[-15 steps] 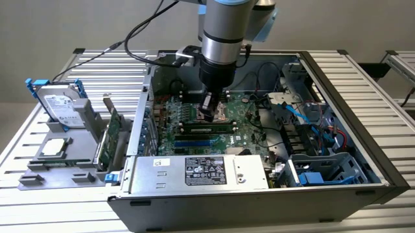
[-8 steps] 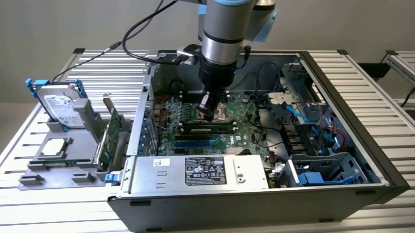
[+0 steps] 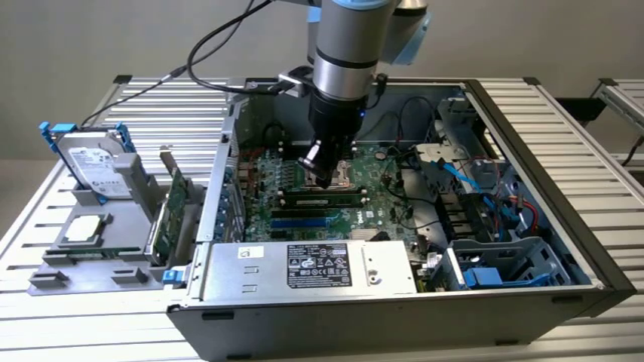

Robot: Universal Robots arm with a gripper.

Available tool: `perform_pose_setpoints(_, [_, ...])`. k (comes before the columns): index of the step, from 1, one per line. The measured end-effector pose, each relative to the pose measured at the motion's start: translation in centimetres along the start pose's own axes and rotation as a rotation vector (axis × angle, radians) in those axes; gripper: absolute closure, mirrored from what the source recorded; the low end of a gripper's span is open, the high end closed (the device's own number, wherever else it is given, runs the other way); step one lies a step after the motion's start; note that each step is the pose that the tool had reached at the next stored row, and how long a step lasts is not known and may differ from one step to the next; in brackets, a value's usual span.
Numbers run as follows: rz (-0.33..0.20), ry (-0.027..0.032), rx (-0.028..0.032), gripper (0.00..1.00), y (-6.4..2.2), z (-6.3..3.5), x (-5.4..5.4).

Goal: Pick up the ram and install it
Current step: 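Press down the ram until it locks into place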

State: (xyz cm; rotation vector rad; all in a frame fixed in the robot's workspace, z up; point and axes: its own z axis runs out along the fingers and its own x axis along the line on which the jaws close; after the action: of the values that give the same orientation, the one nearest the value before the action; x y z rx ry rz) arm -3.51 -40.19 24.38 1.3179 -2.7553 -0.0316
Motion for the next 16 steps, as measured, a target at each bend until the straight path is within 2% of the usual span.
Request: perform_pose_setpoints(16, [0.273,-0.0154,-0.0190,0.89,0.00,0.00,0.00])
